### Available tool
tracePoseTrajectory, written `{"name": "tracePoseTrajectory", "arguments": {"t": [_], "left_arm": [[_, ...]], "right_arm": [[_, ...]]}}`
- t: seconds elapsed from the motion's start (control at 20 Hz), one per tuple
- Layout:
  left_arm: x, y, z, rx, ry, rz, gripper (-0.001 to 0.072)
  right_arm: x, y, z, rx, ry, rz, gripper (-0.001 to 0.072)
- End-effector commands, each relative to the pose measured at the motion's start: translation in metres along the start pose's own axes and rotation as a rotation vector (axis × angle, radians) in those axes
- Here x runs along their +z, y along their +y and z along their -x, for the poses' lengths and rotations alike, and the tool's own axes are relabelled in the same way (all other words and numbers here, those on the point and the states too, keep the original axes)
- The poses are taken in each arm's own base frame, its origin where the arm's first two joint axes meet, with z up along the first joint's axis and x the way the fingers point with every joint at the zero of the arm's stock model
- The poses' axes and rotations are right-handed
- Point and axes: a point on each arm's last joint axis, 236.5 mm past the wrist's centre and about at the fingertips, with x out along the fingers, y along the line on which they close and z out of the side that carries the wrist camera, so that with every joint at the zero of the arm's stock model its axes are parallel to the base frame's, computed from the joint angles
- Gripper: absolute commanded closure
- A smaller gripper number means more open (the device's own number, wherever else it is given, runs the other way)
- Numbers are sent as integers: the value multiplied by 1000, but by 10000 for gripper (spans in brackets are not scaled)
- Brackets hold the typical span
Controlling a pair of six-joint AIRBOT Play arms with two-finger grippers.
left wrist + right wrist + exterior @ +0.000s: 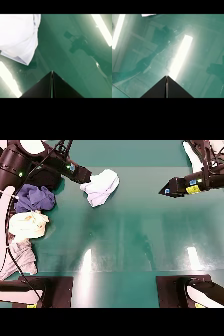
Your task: Fold the shirts.
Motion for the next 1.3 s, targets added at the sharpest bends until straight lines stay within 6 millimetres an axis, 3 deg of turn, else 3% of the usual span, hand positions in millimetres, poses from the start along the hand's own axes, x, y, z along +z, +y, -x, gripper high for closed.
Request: {"name": "tracePoseTrajectory", "arguments": {"t": [0.0,0.55,0.75,0.8,0.85,0.9,1.05,1.25], "left_arm": [[0,0,0,0,2,0,684],[0,0,-1,0,0,0,684],[6,-8,-1,-33,-26,7,684],[11,-4,-1,-16,-49,-18,600],[18,8,-3,31,-74,-27,216],[24,27,-5,103,-101,-7,53],[22,99,-26,316,-93,26,53],[6,167,-73,289,-85,188,53]], "right_arm": [[0,0,-1,1,2,-2,699],[-3,-2,-4,1,12,-7,699],[29,-3,-2,-6,-123,-7,699],[33,-4,-2,-7,-141,-7,699],[36,-4,-1,-9,-155,-7,700],[39,-4,-1,-9,-167,-7,699],[40,-4,-1,-10,-169,-7,699],[40,-4,-1,-10,-169,-7,699]]}}
